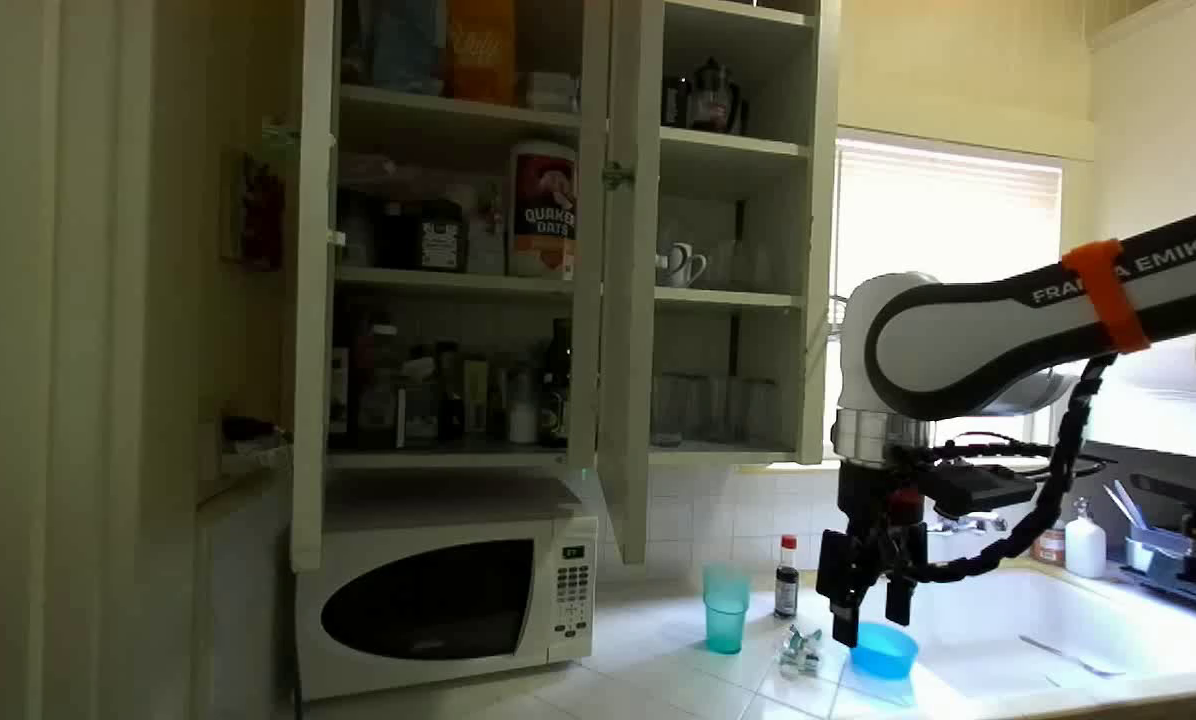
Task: Move the blue bowl to the right cabinet
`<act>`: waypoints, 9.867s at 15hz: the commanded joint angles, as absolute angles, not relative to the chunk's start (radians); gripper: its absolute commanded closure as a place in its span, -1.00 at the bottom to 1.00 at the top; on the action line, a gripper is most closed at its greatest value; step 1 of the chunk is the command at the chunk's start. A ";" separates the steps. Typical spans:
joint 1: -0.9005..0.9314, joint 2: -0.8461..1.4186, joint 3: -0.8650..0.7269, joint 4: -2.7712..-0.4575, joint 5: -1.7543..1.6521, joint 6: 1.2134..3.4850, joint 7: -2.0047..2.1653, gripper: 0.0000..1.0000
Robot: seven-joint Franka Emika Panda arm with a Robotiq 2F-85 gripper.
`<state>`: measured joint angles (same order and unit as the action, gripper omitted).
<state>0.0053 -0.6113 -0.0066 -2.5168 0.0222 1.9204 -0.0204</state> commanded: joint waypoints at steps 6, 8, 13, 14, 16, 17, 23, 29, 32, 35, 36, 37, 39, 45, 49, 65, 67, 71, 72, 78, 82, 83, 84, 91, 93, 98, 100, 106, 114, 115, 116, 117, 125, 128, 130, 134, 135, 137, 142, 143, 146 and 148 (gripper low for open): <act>0.005 -0.611 -0.007 -2.515 0.022 1.918 -0.021 -1.00; 0.005 -0.611 -0.007 -2.515 0.022 1.918 -0.021 -1.00; 0.005 -0.611 -0.007 -2.515 0.022 1.918 -0.021 -1.00; 0.005 -0.611 -0.007 -2.515 0.022 1.918 -0.021 -1.00; 0.005 -0.611 -0.007 -2.515 0.022 1.918 -0.021 -1.00; 0.005 -0.611 -0.007 -2.515 0.022 1.918 -0.021 -1.00; 0.005 -0.611 -0.007 -2.515 0.022 1.918 -0.021 -1.00; 0.005 -0.611 -0.007 -2.515 0.022 1.918 -0.021 -1.00; 0.005 -0.611 -0.007 -2.515 0.022 1.918 -0.021 -1.00; 0.005 -0.611 -0.007 -2.515 0.022 1.918 -0.021 -1.00; 0.005 -0.611 -0.007 -2.515 0.022 1.918 -0.021 -1.00; 0.005 -0.611 -0.007 -2.515 0.022 1.918 -0.021 -1.00; 0.005 -0.611 -0.007 -2.515 0.022 1.918 -0.021 -1.00; 0.005 -0.611 -0.007 -2.515 0.022 1.918 -0.021 -1.00; 0.005 -0.611 -0.007 -2.515 0.022 1.918 -0.021 -1.00; -0.049 -0.617 -0.061 -2.503 0.017 1.936 -0.021 -1.00; -0.071 -0.611 -0.100 -2.486 -0.019 1.909 -0.095 -1.00; -0.116 -0.586 -0.202 -2.445 -0.098 1.859 -0.281 -1.00; -0.132 -0.578 -0.220 -2.424 -0.141 1.817 -0.330 -1.00; -0.164 -0.556 -0.280 -2.379 -0.201 1.821 -0.401 -1.00; -0.164 -0.534 -0.278 -2.364 -0.202 1.819 -0.407 -1.00; -0.164 -0.532 -0.278 -2.363 -0.202 1.819 -0.407 -1.00; -0.165 -0.538 -0.274 -2.371 -0.213 1.850 -0.404 -1.00; -0.150 -0.360 -0.327 -2.233 -0.386 2.116 -0.615 -1.00; -0.131 -0.273 -0.380 -2.161 -0.291 2.176 -0.732 -1.00; -0.156 -0.024 -0.472 -1.978 0.090 2.155 -1.066 -1.00; -0.206 0.070 -0.459 -1.918 0.194 2.112 -1.139 -1.00; -0.327 0.173 -0.368 -1.883 0.199 2.064 -1.113 -1.00; -0.377 0.319 -0.311 -1.784 0.256 2.149 -1.087 -1.00; -0.387 0.346 -0.299 -1.758 0.257 2.146 -1.076 -1.00; -0.393 0.376 -0.291 -1.733 0.249 2.160 -1.039 -1.00; -0.403 0.407 -0.281 -1.706 0.249 2.168 -1.009 -1.00; -0.453 0.635 -0.212 -1.507 0.187 2.125 -0.819 -1.00; -0.472 0.698 -0.194 -1.459 0.177 2.106 -0.780 -1.00; -0.478 0.730 -0.184 -1.435 0.168 2.099 -0.757 -0.94; -0.482 0.767 -0.168 -1.397 0.143 2.083 -0.728 -0.30; -0.483 0.771 -0.165 -1.390 0.137 2.079 -0.724 -0.14; -0.482 0.778 -0.159 -1.377 0.128 2.071 -0.713 0.20; -0.484 0.780 -0.151 -1.360 0.111 2.056 -0.692 0.94; -0.487 0.774 -0.150 -1.361 0.115 2.050 -0.684 1.00; -0.481 0.709 -0.165 -1.413 0.108 2.065 -0.626 0.97; -0.439 0.613 -0.206 -1.529 0.105 2.115 -0.604 1.00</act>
